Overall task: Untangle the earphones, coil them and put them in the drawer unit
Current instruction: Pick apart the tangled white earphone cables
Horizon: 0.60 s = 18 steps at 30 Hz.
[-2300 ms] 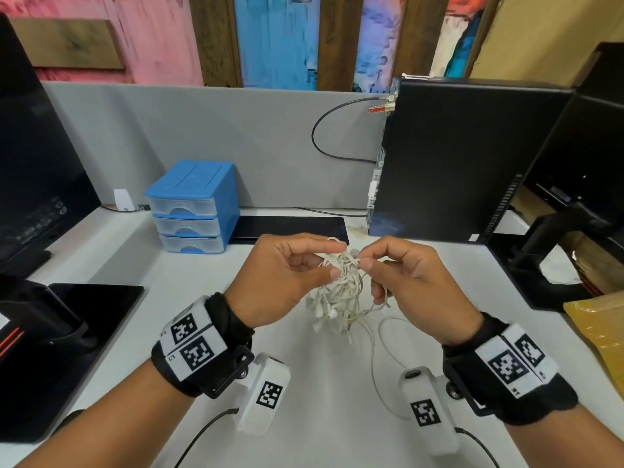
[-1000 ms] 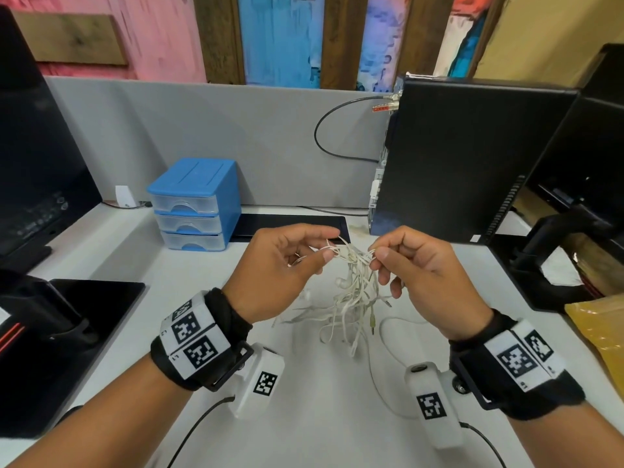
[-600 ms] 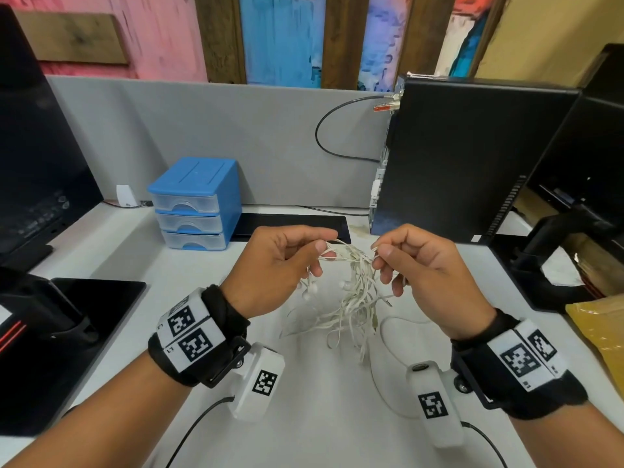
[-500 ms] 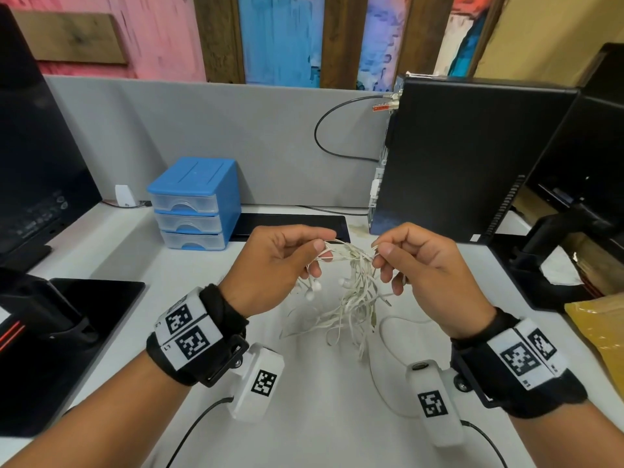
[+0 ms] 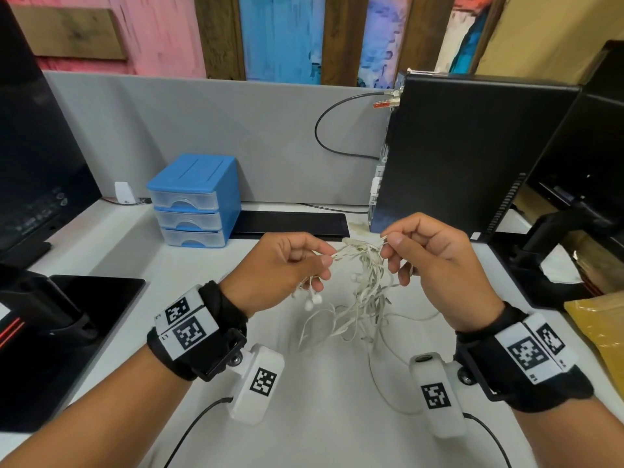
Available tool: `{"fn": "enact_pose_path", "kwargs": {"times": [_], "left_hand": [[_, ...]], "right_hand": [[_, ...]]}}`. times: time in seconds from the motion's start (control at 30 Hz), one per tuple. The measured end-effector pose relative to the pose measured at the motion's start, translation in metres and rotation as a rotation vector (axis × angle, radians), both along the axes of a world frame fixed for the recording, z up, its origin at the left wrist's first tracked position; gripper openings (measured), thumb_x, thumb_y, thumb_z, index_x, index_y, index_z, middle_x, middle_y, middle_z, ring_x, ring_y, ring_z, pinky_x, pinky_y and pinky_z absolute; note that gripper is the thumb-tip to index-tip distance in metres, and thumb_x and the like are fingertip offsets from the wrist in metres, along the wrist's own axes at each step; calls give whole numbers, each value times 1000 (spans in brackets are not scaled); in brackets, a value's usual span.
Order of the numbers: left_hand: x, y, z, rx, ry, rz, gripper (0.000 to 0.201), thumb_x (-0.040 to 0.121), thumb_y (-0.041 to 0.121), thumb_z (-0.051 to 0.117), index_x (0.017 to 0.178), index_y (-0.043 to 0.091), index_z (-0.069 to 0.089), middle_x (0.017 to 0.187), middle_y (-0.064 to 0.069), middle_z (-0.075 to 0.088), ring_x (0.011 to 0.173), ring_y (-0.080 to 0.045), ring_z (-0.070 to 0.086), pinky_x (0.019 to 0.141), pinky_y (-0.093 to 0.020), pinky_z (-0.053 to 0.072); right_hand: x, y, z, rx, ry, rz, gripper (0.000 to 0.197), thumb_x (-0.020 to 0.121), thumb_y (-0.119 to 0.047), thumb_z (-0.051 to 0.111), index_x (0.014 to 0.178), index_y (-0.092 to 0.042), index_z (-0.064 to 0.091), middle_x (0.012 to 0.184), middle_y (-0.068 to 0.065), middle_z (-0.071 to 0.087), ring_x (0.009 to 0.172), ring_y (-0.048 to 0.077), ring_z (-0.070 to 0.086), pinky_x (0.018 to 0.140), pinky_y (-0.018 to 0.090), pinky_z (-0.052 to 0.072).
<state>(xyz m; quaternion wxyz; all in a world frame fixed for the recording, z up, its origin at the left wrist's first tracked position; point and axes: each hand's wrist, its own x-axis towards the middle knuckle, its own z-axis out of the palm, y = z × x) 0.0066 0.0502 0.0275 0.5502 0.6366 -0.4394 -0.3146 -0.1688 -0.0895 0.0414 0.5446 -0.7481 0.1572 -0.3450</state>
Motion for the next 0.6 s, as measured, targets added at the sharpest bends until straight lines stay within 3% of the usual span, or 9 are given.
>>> {"fn": "enact_pose_path", "kwargs": {"times": [0.17,0.3,0.37,0.47,0.6], "left_hand": [[2,-1,-1,52,102,-31,7,94,12,61,89,9,65,69,-6,68,59,-20,64,67,-29,53],[5,-2,-4,138,283,-26,23,86,33,65,82,10,65,55,-1,52,50,-15,54,80,-38,58],[6,-1,-4,147,334,-39,28,79,39,67,76,11,64,56,-1,45,47,-14,48,78,-36,58],[6,-1,-4,109,406,-67,28,80,39,65,67,15,64,59,-3,39,45,-13,43,74,-35,59],[4,-2,-2,75,368,-28,37,83,47,58,65,15,61,55,0,43,45,-13,45,73,-36,56]], "right_hand": [[-1,-3,1,4,-24,-13,17,96,1,51,90,-7,65,72,4,66,61,15,56,48,24,45],[-3,-8,5,10,-55,-38,17,97,2,50,90,-5,65,70,3,65,60,15,55,48,22,44],[-5,-9,7,14,-63,-47,18,97,2,50,90,-6,65,71,4,65,60,16,55,47,22,44],[-6,-9,9,19,-63,-47,18,97,2,50,90,-6,64,71,4,65,61,17,55,48,23,44],[-7,-9,9,25,-58,-48,17,97,1,50,91,-6,64,70,2,65,61,16,55,48,23,44]]}}
